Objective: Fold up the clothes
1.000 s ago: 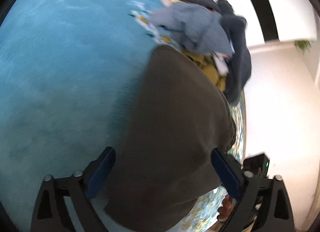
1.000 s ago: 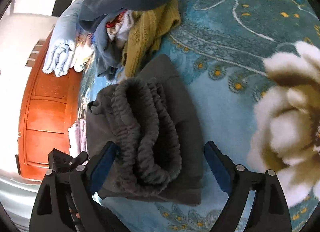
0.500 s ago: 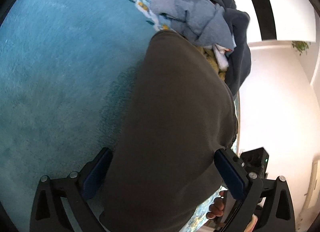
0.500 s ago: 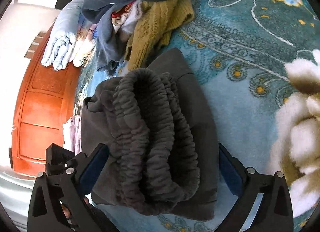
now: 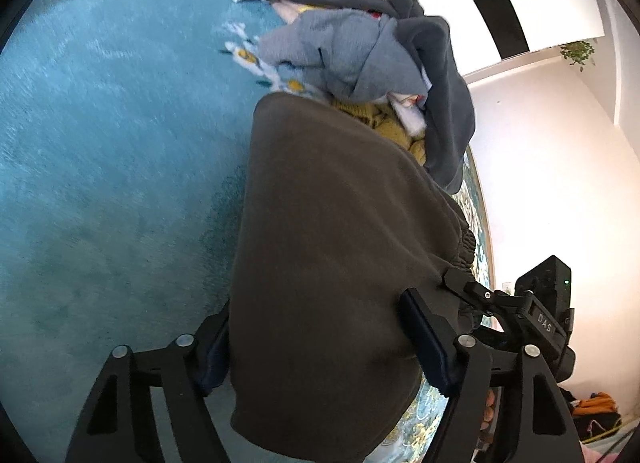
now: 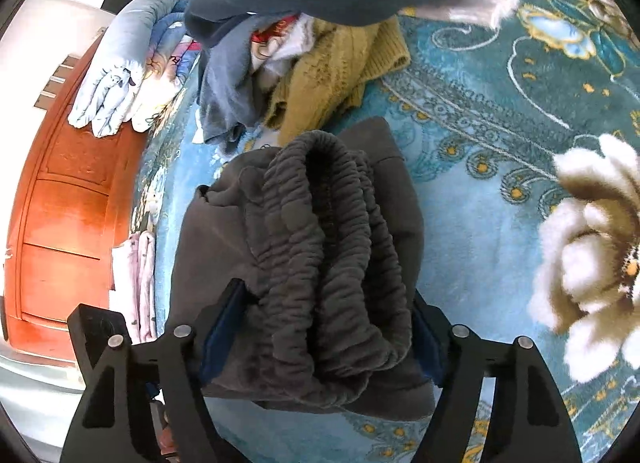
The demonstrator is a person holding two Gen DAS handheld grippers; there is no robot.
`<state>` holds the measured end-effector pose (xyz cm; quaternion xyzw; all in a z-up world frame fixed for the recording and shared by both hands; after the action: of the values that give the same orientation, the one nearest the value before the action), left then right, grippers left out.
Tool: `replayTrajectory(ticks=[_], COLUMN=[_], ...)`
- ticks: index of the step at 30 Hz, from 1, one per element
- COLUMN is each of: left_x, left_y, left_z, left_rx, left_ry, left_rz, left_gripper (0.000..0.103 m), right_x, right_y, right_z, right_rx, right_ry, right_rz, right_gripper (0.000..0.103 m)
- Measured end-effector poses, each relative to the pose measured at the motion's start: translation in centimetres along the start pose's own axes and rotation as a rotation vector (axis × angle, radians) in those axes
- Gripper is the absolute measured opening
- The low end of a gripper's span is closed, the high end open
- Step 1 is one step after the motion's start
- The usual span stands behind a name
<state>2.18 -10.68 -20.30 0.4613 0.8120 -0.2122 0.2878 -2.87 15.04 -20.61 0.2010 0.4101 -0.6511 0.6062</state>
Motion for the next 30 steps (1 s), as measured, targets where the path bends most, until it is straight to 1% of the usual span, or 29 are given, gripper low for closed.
replayTrajectory(ticks=[3, 6, 7, 9, 11, 13, 15, 17, 21, 24, 25, 27, 29, 30], left_x=[-1.1, -2.8, -3.8, -5.9, -7.7, -10.4, -13.3, -16.8, -23.2, -27.4, -28.4, -30.5, -32.0, -32.6], left_y=[-0.3, -0.7, -0.8, -1.1, -1.8, -2.5, -3.0, -3.7, -5.0, -5.3, -5.5, -5.8, -6.2, -6.4], left_z=[-0.2, -0.8, -1.0, -0.8, -0.3, 0.6, 1.7, 3.0, 6.0, 8.5, 9.2, 10.7, 12.4, 13.2], left_rx=[-0.012, 0.001, 0.009, -0.009, -0.058, -0.094, -0.108, -0.128, -0.181, -0.220, -0.231, -0.250, -0.271, -0.282], left_ry=[0.021, 0.038, 0.040, 0.063, 0.098, 0.114, 0.115, 0.116, 0.084, 0.047, 0.026, -0.019, -0.058, -0.078], left_rz=[-0.036, -0.100, -0.134, -0.201, -0.271, -0.350, -0.421, -0.513, -0.682, -0.785, -0.820, -0.891, -0.938, -0.955], left_gripper=[0.078, 0.078, 0.078, 0.078, 0.078, 0.078, 0.078, 0.078, 0.078, 0.078, 0.078, 0.078, 0.078, 0.078], right_x=[-0.8, -1.5, -1.8, -2.1, -2.1, -1.7, -0.9, 0.4, 3.7, 6.8, 8.2, 10.6, 13.1, 14.5], right_y=[-0.5, -1.0, -1.4, -2.4, -3.5, -4.5, -5.8, -7.2, -9.6, -10.4, -10.6, -10.6, -10.5, -10.8], right_z=[1.3, 2.6, 3.4, 5.5, 7.9, 10.4, 13.6, 17.8, 26.1, 32.6, 35.0, 38.7, 42.2, 43.8], right_rx=[-0.009, -0.017, -0.032, -0.070, -0.109, -0.159, -0.227, -0.308, -0.442, -0.553, -0.599, -0.657, -0.702, -0.687], right_ry=[-0.028, -0.060, -0.068, -0.090, -0.124, -0.159, -0.198, -0.245, -0.344, -0.403, -0.419, -0.449, -0.483, -0.447], right_rz=[-0.017, -0.035, -0.042, -0.053, -0.056, -0.049, -0.037, -0.014, 0.050, 0.112, 0.138, 0.185, 0.232, 0.232], right_gripper=[0.075, 0.075, 0.075, 0.075, 0.075, 0.075, 0.075, 0.075, 0.075, 0.075, 0.075, 0.075, 0.075, 0.075])
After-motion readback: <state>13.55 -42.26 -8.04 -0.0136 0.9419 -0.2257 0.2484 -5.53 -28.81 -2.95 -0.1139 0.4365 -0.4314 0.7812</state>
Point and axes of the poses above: each gripper's, at about its wrist camera, not at the fingertips, and x roughly the way its jaws point, z to its left, y to its underside, the point moved 4 cm from there along x, roughly the way its jaws point, and after that the axes turned 10 degrees about -x, right-handed, at the moved point
